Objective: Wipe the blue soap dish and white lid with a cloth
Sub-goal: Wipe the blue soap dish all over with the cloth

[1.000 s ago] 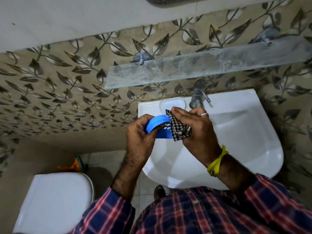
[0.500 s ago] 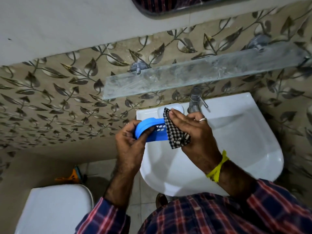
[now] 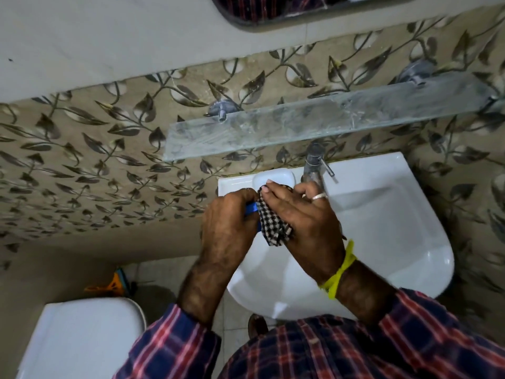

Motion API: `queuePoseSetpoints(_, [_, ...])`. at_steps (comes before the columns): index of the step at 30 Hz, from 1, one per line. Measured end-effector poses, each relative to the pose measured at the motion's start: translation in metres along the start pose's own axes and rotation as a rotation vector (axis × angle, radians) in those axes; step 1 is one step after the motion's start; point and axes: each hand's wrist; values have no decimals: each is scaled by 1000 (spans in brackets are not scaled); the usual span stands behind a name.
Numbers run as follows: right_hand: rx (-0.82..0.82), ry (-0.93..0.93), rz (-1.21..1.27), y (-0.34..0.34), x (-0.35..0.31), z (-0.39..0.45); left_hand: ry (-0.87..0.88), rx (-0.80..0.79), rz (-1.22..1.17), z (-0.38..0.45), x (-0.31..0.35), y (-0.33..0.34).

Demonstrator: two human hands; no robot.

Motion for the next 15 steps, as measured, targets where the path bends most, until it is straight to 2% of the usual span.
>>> queuePoseSetpoints(4, [-128, 53, 40, -12, 10, -2, 9, 53, -35, -16, 5, 5])
queuePoseSetpoints(9, [-161, 167, 135, -8, -3, -2, -126, 102, -105, -7, -15, 9])
queuePoseSetpoints(15, [-121, 330, 207, -6, 6, 5, -98, 146, -198, -12, -10, 17])
Point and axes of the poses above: each hand's wrist, its own z-axis towards the middle knuckle, its own y-axis out of the palm, x = y × z, and after that the axes turned 11 degrees about x, right-handed
